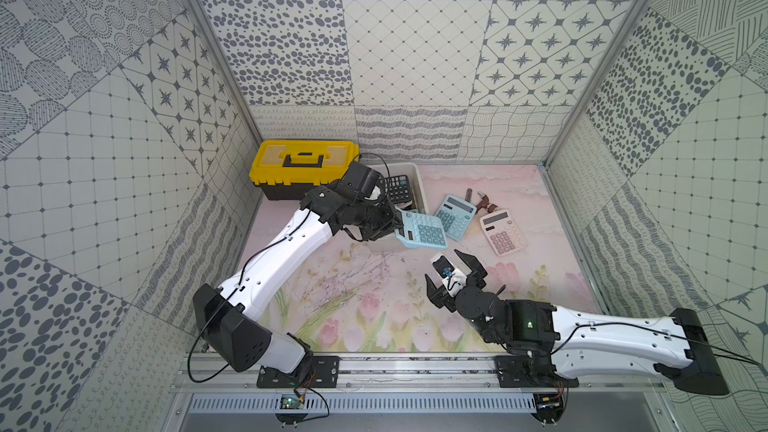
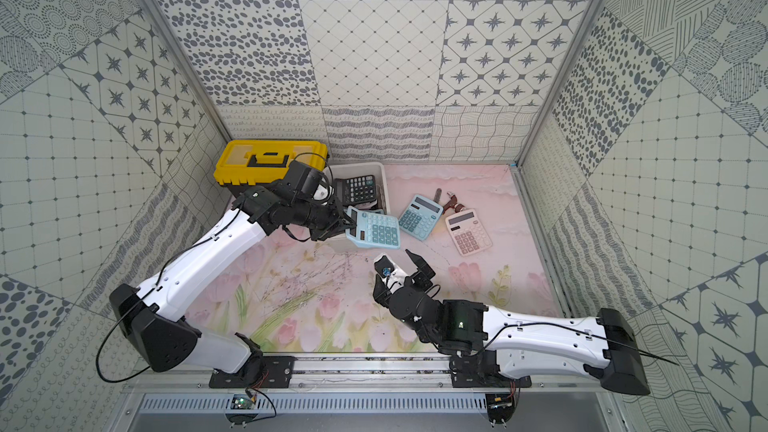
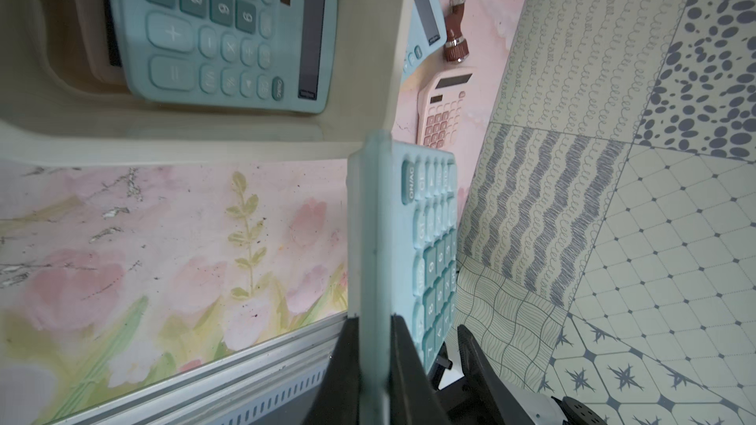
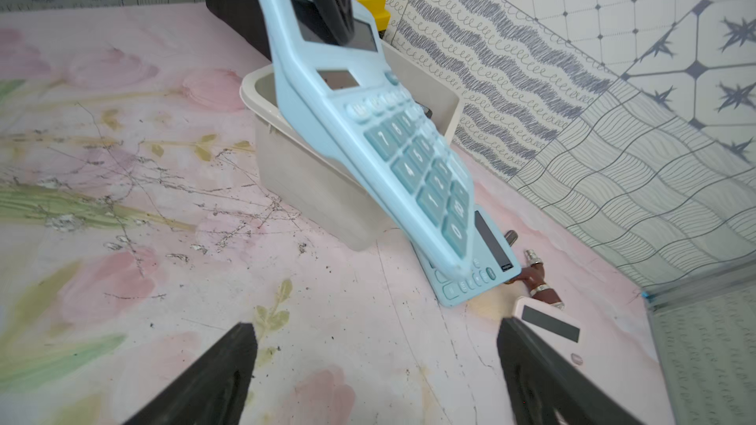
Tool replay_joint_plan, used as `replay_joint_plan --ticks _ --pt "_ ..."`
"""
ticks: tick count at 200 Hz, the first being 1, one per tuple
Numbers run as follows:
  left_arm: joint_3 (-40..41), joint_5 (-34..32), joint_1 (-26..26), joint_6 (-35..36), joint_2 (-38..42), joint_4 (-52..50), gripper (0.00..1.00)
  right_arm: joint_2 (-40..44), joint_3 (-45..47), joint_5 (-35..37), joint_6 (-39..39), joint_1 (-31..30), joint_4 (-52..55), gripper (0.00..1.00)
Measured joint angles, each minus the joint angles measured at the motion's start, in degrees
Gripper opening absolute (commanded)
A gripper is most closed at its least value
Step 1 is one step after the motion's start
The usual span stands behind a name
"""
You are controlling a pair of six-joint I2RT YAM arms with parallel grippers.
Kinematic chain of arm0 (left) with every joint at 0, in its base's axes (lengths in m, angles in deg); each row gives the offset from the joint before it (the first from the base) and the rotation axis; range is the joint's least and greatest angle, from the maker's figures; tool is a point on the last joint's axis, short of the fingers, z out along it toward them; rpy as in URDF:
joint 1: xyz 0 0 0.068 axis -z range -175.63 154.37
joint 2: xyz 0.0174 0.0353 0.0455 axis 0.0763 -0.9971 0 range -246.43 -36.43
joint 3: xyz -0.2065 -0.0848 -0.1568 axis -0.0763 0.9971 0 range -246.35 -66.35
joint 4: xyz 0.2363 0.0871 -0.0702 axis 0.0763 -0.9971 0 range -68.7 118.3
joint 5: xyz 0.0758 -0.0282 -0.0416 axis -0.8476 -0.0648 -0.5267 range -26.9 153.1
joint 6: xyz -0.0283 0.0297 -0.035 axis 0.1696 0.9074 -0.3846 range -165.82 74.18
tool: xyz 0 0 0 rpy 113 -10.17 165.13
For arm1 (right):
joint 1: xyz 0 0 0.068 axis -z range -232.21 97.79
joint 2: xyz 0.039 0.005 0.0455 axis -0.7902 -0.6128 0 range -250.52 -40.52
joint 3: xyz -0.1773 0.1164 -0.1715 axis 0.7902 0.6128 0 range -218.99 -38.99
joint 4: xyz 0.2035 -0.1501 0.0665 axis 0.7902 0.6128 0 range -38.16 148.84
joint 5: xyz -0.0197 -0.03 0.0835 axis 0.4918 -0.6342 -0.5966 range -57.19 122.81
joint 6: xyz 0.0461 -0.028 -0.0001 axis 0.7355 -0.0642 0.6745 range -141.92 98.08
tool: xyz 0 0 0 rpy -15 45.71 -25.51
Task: Put the calculator in the storage box
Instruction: Pick up the calculator at the center of the board, then place the calculator in the storage box.
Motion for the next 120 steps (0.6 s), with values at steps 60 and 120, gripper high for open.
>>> replay_joint_plan --ticks 60,120 --pt "-0.7 -12.4 -3.2 9.6 1.4 1.3 0.0 10.2 6.1 -16.2 15.6 17.4 3.0 0.97" --pt "1.1 -20.9 -4.0 19.3 -1.1 6.7 0.0 11.9 8.9 -29.9 23.6 28.2 3.8 0.97"
